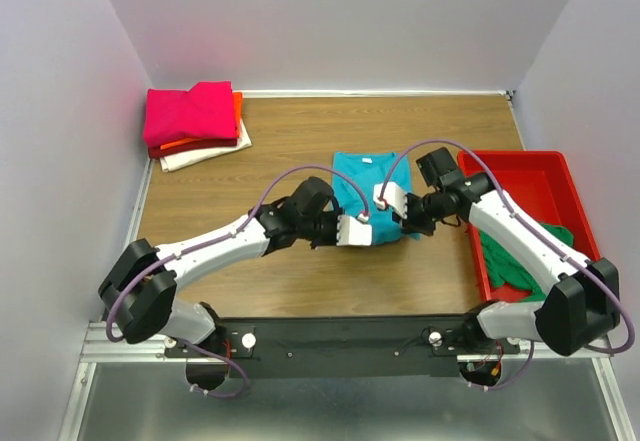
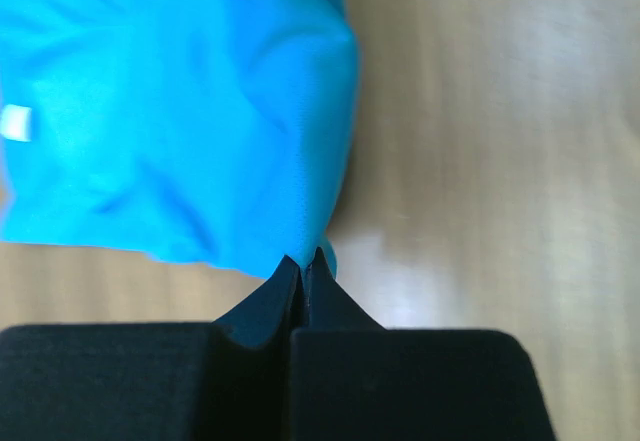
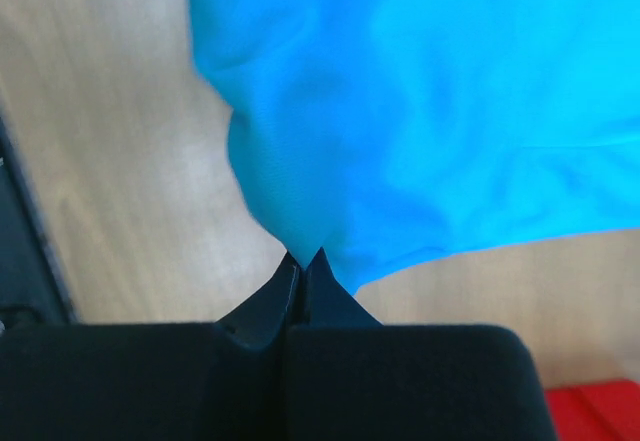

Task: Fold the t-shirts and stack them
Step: Fold the tshirt

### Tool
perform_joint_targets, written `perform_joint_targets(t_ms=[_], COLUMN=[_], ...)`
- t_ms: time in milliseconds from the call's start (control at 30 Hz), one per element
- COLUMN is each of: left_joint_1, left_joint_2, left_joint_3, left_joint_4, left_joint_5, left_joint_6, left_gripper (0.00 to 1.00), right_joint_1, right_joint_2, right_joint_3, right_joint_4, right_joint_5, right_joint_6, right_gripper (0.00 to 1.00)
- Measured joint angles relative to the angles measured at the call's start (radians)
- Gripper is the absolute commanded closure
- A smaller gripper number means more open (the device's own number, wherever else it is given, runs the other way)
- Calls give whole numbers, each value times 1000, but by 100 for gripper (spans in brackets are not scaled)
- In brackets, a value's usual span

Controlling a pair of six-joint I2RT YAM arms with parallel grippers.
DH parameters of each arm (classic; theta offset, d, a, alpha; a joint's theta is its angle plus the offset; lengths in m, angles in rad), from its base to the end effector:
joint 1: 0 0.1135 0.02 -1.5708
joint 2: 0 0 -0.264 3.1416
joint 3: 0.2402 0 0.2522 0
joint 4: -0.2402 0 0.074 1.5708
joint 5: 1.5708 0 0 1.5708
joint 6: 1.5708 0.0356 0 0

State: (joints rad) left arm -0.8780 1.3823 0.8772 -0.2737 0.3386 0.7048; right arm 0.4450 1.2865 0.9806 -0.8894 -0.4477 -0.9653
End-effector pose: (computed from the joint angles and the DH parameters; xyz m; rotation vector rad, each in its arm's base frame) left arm 0.1764 -0.2311 0.2312 1.7809 1.5247 -0.4828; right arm 0.2068 0.1157 0.2516 -1.7931 1.9310 0.4505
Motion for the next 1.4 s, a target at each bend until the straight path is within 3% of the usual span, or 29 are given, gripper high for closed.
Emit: perform_joint_targets(t_ms=[300,767,1033,1400], left_joint_1=[181,344,367,368], left_joint_2=[179,785,886,893], left_joint_3=[314,905,961,890], left_joint_4=[-6,48,49,127], left_joint_5=[-15,-13,-72,-159], left_joint_6=[137,142,79,4], left_gripper=[100,100,100,100], right_joint_1=[-115,-274,-280,-279], right_joint_2=[191,756,932,997], right_joint_3=[298,766,936,982], right_joint_4=[8,131,177,286], right_joint_5=[64,101,115,99], right_joint_6=[39,127,193,280], right_gripper=[99,99,99,99])
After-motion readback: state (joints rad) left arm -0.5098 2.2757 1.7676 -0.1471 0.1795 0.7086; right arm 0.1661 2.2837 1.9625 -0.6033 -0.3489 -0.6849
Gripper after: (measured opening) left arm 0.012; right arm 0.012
